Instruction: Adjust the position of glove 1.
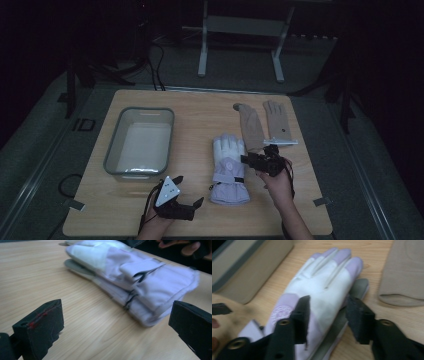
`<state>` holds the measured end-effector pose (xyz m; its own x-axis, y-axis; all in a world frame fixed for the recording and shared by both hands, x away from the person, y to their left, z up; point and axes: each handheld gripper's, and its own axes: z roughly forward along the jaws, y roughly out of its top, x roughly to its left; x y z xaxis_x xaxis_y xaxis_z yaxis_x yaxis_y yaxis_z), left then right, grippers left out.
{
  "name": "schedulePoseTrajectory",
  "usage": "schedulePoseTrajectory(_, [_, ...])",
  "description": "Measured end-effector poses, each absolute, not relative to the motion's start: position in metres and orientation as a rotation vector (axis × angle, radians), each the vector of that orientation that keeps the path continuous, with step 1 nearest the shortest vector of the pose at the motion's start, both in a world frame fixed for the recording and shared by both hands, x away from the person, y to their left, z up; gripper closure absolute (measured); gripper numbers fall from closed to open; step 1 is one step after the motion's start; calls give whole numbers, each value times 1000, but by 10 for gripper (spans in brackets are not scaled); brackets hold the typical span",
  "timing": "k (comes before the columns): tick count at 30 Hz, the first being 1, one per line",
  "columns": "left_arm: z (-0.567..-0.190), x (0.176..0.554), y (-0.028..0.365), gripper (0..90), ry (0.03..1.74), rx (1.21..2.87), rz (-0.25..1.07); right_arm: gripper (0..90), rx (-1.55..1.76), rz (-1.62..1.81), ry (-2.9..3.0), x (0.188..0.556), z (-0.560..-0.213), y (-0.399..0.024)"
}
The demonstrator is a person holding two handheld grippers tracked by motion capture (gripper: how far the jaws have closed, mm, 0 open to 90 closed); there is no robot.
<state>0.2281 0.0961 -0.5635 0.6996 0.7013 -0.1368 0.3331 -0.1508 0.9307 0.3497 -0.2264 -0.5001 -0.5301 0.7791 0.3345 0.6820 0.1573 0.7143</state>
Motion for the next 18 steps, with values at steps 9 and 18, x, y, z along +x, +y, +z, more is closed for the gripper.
schedulePoseTrajectory(9, [-545, 245, 62, 2, 862, 1861, 198, 363, 1524, 1323, 2375, 355, -506, -229])
schedulePoseTrajectory(18, [-544, 268, 50, 136, 965, 1893, 80, 276, 1554, 1174, 2552, 357, -534, -221])
